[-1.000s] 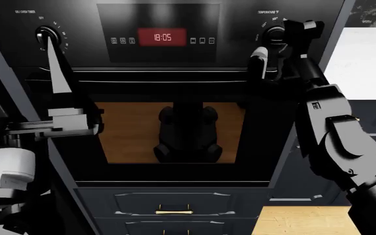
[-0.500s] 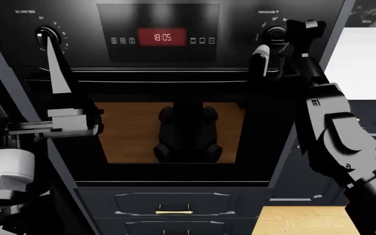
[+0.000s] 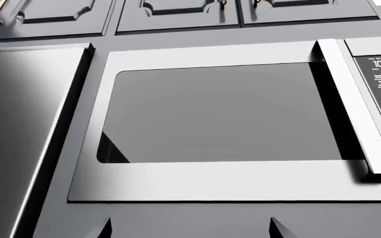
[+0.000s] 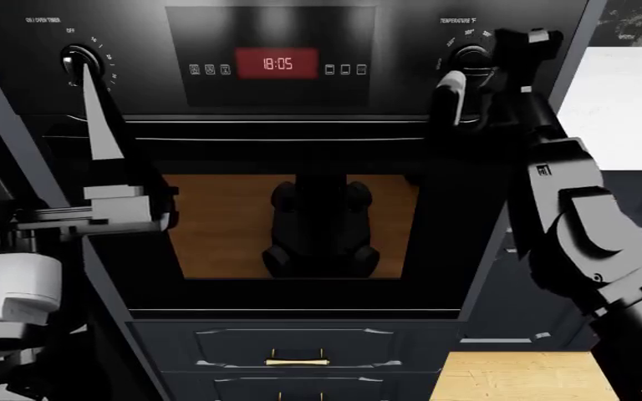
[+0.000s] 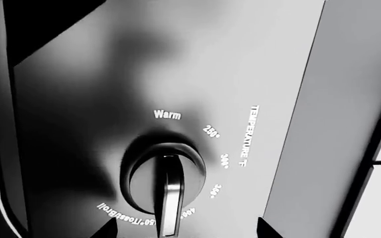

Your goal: Preheat the oven by turning the temperature knob.

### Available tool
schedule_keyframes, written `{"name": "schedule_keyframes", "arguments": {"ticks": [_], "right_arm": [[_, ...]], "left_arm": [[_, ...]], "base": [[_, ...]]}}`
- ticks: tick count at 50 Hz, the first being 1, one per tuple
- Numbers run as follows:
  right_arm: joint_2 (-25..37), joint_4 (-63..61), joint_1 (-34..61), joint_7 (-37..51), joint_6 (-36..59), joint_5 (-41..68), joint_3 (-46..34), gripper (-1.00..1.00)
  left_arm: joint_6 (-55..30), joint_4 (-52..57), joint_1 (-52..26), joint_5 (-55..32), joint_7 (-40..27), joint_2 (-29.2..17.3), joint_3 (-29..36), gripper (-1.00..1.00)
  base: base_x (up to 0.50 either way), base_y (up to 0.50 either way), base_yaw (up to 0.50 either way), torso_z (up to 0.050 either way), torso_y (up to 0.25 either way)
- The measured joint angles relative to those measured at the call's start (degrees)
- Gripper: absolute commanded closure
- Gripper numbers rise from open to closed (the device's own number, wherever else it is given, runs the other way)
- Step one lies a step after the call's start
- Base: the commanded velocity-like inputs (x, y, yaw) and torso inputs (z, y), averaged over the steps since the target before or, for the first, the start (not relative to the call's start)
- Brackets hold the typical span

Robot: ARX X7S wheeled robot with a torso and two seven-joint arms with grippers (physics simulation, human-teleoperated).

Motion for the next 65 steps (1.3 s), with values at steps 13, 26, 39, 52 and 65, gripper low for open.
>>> {"name": "schedule_keyframes", "arguments": {"ticks": [13, 26, 39, 52, 65], "right_arm": [[-0.10, 0.41, 0.50, 0.11, -0.42, 0.16, -0.01, -1.00], [-0.20, 0.53, 1.04, -0.27, -0.86, 0.21, -0.29, -1.00], [-0.38, 0.34, 0.87, -0.40, -1.49, 0.64, -0.41, -1.00], [-0.52, 0.04, 0.76, -0.41, -1.96, 0.96, -0.52, -1.00], [-0.54, 0.00, 0.33, -0.51, -2.26, 1.87, -0.70, 1.00]], "left_arm": [[0.37, -0.23, 0.06, -0.06, -0.10, -0.18, 0.09, -1.00], [0.44, -0.23, -0.02, -0.19, -0.28, -0.36, 0.15, -1.00], [0.49, -0.39, -0.18, -0.24, -0.47, -0.45, 0.32, -1.00], [0.80, -0.62, -0.14, -0.29, -0.59, -0.61, 0.44, -1.00], [0.75, -0.56, -0.18, -0.30, -0.78, -0.78, 0.61, -1.00]], "base": [[0.00, 0.00, 0.00, 0.000, 0.000], [0.00, 0.00, 0.00, 0.000, 0.000], [0.00, 0.00, 0.00, 0.000, 0.000], [0.00, 0.00, 0.00, 0.000, 0.000], [0.00, 0.00, 0.00, 0.000, 0.000]]}}
